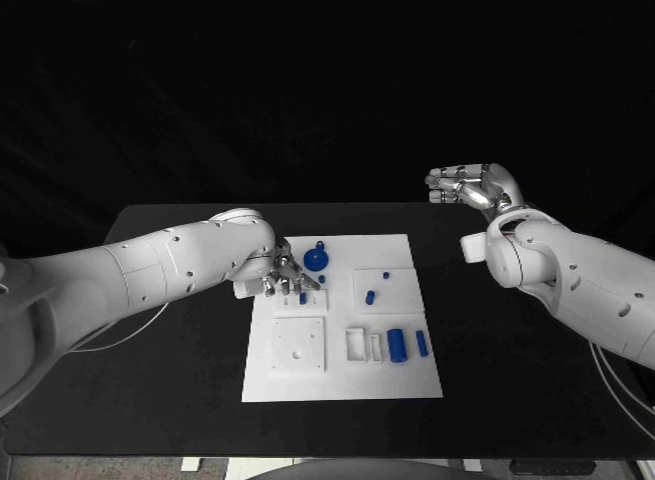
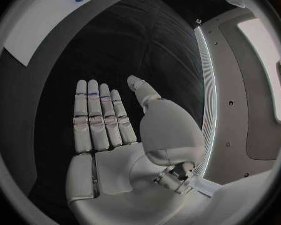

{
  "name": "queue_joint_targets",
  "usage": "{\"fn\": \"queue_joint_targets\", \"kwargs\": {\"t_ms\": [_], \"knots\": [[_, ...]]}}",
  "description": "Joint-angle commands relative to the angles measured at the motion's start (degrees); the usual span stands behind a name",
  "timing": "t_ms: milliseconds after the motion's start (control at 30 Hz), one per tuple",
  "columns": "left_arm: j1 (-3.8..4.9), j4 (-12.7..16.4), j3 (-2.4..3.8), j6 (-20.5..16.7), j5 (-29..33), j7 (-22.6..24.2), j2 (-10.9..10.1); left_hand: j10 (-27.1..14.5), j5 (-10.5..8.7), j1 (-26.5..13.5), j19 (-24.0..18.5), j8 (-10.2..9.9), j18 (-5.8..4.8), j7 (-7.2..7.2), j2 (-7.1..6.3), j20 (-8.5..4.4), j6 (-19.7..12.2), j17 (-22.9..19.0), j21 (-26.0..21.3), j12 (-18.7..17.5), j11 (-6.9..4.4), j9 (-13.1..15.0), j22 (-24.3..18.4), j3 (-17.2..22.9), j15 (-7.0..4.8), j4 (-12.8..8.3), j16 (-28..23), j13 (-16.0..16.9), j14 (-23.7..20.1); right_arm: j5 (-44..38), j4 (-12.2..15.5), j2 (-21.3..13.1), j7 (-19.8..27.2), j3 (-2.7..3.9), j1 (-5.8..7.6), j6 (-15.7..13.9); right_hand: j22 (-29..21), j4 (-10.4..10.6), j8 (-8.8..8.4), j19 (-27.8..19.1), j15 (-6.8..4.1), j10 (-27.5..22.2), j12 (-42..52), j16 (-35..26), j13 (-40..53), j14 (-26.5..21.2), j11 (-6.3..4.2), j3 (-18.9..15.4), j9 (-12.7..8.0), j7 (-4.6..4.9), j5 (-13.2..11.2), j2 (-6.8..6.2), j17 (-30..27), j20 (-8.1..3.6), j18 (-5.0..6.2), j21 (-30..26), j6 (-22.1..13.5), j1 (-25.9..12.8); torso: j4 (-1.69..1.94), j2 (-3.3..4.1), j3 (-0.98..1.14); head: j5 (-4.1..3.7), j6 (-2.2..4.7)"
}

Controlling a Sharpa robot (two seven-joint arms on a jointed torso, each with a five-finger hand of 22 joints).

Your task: Assemble the parts on the task board

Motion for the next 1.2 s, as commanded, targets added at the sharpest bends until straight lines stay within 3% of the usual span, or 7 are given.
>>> {"fn": "queue_joint_targets", "kwargs": {"t_ms": [33,500,567,767,800,833,1200], "knots": [[1.31,0.7,0.55,0.1,1.7,-0.2,-0.7,2.7,-0.22,1.5,-0.2,-0.3,-0.49,0.24,0.85,-0.38,-1.6,-1.0,-0.5,-0.7,-0.04,-0.5,0.8,0.3,-0.07,-0.6,-0.8,-0.5,-0.6,0.1,0.0,-0.1,0.5,0.03,-0.06,0.5,0.0,0.1,0.01,-0.5,0.05,-0.5,-0.3,-0.3,-0.1,-0.3,-0.01,-0.3,0.0,-0.04,0.3,-0.02,0.0,0.02,0.40,-0.1,-0.5,-0.3,0.03,0.02,0.02,0.17,0.41],[6.37,-5.7,1.21,1.9,4.3,-0.1,-1.1,1.9,0.29,3.3,-0.8,-0.3,-2.38,2.68,3.63,-1.79,-9.1,-12.3,-3.4,-8.0,1.44,-13.9,-0.1,-0.7,0.20,-5.4,-7.8,1.4,-3.7,0.1,0.0,-0.4,0.4,0.03,-0.08,0.5,0.0,-0.1,0.01,-0.5,0.04,-0.5,-0.3,-0.3,-0.1,-0.3,-0.01,-0.5,0.0,-0.03,0.4,0.03,0.0,0.02,0.41,-0.1,-0.5,-0.3,-0.16,0.26,0.06,1.23,2.23],[6.70,-7.6,1.22,2.6,4.8,0.3,-0.7,0.4,5.77,3.9,-1.6,-0.3,-2.45,5.56,4.64,-1.36,-19.3,-14.9,-4.4,-10.0,2.63,-20.1,-0.5,-0.7,1.00,-6.6,-9.8,1.3,-5.5,0.1,0.1,-0.4,0.4,0.03,-0.08,0.5,0.0,-0.1,0.02,-0.5,0.05,-0.5,-0.3,-0.3,-0.1,-0.3,0.00,-0.6,0.0,-0.01,0.5,0.01,0.0,0.02,0.41,-0.1,-0.5,-0.3,-0.20,0.28,0.09,1.33,2.49],[7.32,-12.5,1.22,3.6,5.8,1.3,1.0,1.3,7.59,3.1,-0.7,3.1,-1.98,6.34,6.96,-0.68,-20.1,-17.7,-6.6,-13.5,3.00,-39.4,-1.0,-3.8,1.48,-10.5,-9.5,3.9,-5.7,0.1,0.5,-0.8,0.3,0.03,-0.08,0.5,0.0,-0.1,0.02,-0.5,0.05,-0.5,-0.3,-0.3,-0.1,-0.3,-0.01,-0.6,0.0,-0.03,1.1,-0.01,0.0,0.03,0.41,-0.1,-0.5,-0.4,-0.20,0.56,0.03,1.67,3.18],[7.40,-14.0,1.22,4.0,5.7,1.5,1.6,1.4,7.61,2.7,-0.3,9.1,-1.55,6.52,7.57,-0.30,-21.5,-19.6,-7.9,-14.9,3.11,-51.6,0.4,-4.6,1.67,-11.5,-7.7,7.1,-6.4,0.1,0.6,-0.9,0.3,0.03,-0.08,0.5,0.0,-0.1,0.01,-0.5,0.04,-0.5,-0.3,-0.3,-0.1,-0.3,-0.01,-0.6,0.0,-0.03,1.2,-0.02,0.0,0.03,0.41,-0.1,-0.5,-0.4,-0.27,0.67,0.02,1.82,3.32],[7.43,-14.7,1.21,4.3,5.6,1.6,2.0,1.5,7.61,2.6,-0.2,10.3,-1.69,6.61,7.55,-0.38,-22.1,-20.1,-8.2,-15.3,3.12,-52.8,0.6,-4.6,1.66,-11.4,-7.7,7.3,-6.4,0.1,0.7,-1.0,0.3,0.03,-0.08,0.4,0.0,-0.2,0.01,-0.5,0.04,-0.5,-0.3,-0.3,-0.1,-0.3,0.00,-0.6,0.0,-0.02,1.3,-0.03,0.0,0.02,0.41,-0.1,-0.5,-0.4,-0.32,0.77,0.01,1.92,3.43],[7.25,-21.1,1.15,5.9,2.4,3.2,4.7,1.6,13.82,2.8,0.0,24.6,-2.35,4.56,5.41,-1.00,-26.1,-19.9,-8.3,-14.1,2.15,-38.2,1.0,-3.6,1.03,-10.5,-6.3,7.7,-6.6,0.1,2.1,-1.5,0.2,0.05,-0.07,0.3,0.0,-0.2,0.01,-0.6,0.08,-0.6,-0.3,-0.3,-0.1,-0.4,0.04,-0.7,0.0,0.02,1.8,-0.17,0.0,0.07,0.39,-0.2,-0.6,-0.6,-0.84,1.76,-0.16,2.87,4.46]]}}
